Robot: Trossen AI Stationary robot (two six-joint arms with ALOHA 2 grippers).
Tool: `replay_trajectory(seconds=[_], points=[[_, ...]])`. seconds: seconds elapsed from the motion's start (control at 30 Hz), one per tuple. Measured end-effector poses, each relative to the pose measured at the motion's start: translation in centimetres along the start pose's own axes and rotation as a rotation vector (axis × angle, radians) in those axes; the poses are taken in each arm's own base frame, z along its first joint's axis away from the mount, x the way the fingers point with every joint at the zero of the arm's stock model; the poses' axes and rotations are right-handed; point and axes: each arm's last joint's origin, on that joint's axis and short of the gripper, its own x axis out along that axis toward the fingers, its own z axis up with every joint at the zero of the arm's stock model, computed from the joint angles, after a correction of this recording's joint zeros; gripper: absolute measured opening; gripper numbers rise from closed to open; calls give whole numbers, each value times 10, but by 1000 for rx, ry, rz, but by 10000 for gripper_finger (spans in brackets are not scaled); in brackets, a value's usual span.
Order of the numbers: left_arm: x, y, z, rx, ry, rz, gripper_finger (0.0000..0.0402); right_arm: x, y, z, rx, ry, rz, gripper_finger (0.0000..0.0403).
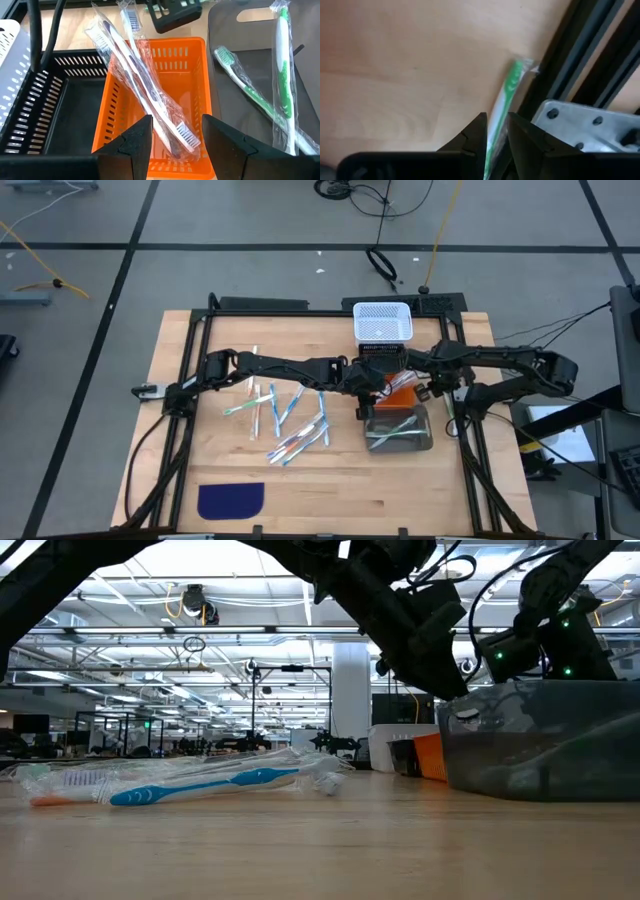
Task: Pick & Place Toothbrushes
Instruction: Put the green toothbrush into the gray bin
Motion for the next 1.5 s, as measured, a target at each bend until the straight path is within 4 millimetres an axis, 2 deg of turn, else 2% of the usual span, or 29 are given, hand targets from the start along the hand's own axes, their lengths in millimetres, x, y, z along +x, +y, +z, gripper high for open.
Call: replay_trajectory(seconds=[0.33, 0.57, 0.7, 0.8, 0.97, 1.07, 1.2, 1.5], points=[[0, 0, -1, 8, 14, -1, 170, 3, -5, 5, 53, 6, 6, 69], [0, 0, -3, 12, 35, -3, 170, 21, -8, 4, 77, 7, 24, 69], [0, 0, -4, 24, 40, -3, 170, 23, -10, 6, 69, 14, 36, 68], [0, 0, -4, 24, 42, -4, 170, 23, -11, 7, 77, 30, 51, 57], [0, 0, -4, 24, 42, -4, 170, 23, -13, 6, 82, 46, 43, 13], [0, 0, -4, 24, 43, -4, 170, 23, -12, 6, 81, 41, 42, 16], [0, 0, -4, 21, 43, -4, 170, 14, -13, 9, 62, 23, 26, 10], [0, 0, -4, 2, 42, -3, 170, -23, -11, 24, 43, -99, 14, 8]])
